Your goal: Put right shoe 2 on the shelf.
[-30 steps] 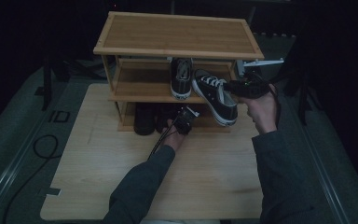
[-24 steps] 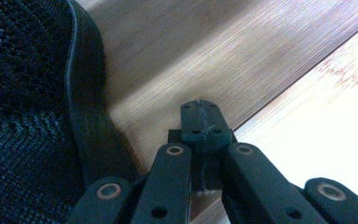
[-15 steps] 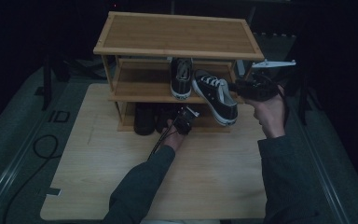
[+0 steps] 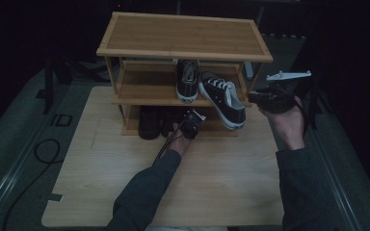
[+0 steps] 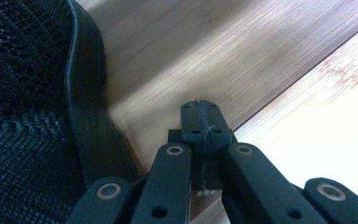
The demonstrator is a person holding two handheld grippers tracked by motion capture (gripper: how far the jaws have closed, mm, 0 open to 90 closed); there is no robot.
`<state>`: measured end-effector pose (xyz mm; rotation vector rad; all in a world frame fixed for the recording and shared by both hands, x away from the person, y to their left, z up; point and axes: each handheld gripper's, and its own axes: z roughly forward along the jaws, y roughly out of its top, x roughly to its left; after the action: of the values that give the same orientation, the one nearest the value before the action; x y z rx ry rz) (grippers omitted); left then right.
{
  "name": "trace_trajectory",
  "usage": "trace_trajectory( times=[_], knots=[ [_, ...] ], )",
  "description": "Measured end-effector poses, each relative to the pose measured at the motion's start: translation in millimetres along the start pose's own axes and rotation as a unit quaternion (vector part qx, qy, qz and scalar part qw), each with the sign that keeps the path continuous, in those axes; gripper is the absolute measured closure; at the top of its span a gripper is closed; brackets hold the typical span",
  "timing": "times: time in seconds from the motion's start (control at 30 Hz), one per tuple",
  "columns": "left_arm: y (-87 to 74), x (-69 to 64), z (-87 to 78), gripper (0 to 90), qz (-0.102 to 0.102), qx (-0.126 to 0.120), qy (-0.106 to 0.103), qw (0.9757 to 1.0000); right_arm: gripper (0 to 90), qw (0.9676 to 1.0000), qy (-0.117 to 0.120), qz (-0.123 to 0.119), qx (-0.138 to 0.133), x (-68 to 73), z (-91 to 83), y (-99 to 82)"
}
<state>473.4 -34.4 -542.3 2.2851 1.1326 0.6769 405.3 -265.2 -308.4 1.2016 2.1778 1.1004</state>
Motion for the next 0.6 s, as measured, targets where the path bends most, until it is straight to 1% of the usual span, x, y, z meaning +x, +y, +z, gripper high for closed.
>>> trace_trajectory(
  times=[0.03, 0.07, 0.1, 0.13, 0.17, 0.2, 0.23, 0.27, 0.3, 0.47, 0.5, 0.53, 0.57, 0.6],
  knots=[
    [0.0, 0.1, 0.0, 90.0, 0.0, 0.0, 0.0, 1.0, 90.0, 1.0, -0.002, -0.004, 0.006, 0.6, 0.3, -5.0],
    [0.0, 0.1, 0.0, 90.0, 0.0, 0.0, 0.0, 1.0, 90.0, 1.0, -0.002, -0.004, 0.006, 0.6, 0.3, -5.0],
    [0.0, 0.1, 0.0, 90.0, 0.0, 0.0, 0.0, 1.0, 90.0, 0.9999, 0.0, -0.006, 0.009, 1.7, -0.6, -10.8],
    [0.0, 0.1, 0.0, 90.0, 0.0, 0.0, 0.0, 1.0, 90.0, 0.9999, 0.0, -0.006, 0.009, 1.7, -0.6, -10.8],
    [0.0, 0.0, 0.0, 90.0, 0.001, 0.0, 0.0, 1.0, 90.0, 0.9999, 0.003, -0.01, 0.012, 4.4, -1.3, -17.1],
    [0.0, 0.0, 0.0, 90.0, 0.001, 0.0, 0.0, 1.0, 90.0, 0.9999, 0.003, -0.01, 0.012, 4.4, -1.3, -17.1],
    [0.0, -0.2, -0.1, 90.0, 0.001, 0.0, 0.001, 1.0, 90.0, 0.9997, 0.006, -0.016, 0.016, 8.2, -2.1, -23.1],
    [0.0, -0.2, -0.1, 90.0, 0.001, 0.0, 0.001, 1.0, 90.0, 0.9997, 0.006, -0.016, 0.016, 8.2, -2.1, -23.1],
    [0.1, -0.2, -0.1, 90.0, 0.001, 0.0, 0.001, 1.0, 90.0, 0.9995, 0.01, -0.022, 0.019, 12.1, -3.5, -28.9],
    [0.0, -0.1, 0.0, 90.0, 0.001, 0.0, 0.001, 1.0, 90.0, 0.9994, 0.014, -0.028, 0.017, 17.2, -8.5, -36.3],
    [0.1, -0.2, 0.0, 90.0, 0.002, 0.0, 0.001, 1.0, 90.0, 0.9991, 0.018, -0.033, 0.019, 20.0, -10.5, -40.2],
    [0.1, -0.2, 0.0, 90.0, 0.002, 0.0, 0.001, 1.0, 90.0, 0.9991, 0.018, -0.033, 0.019, 20.0, -10.5, -40.2],
    [0.0, -0.1, 0.0, 90.0, 0.001, 0.0, 0.001, 1.0, 90.0, 0.9989, 0.019, -0.037, 0.02, 23.8, -12.1, -44.3],
    [0.0, -0.1, 0.0, 90.0, 0.001, 0.0, 0.001, 1.0, 90.0, 0.9989, 0.019, -0.037, 0.02, 23.8, -12.1, -44.3]
  ],
)
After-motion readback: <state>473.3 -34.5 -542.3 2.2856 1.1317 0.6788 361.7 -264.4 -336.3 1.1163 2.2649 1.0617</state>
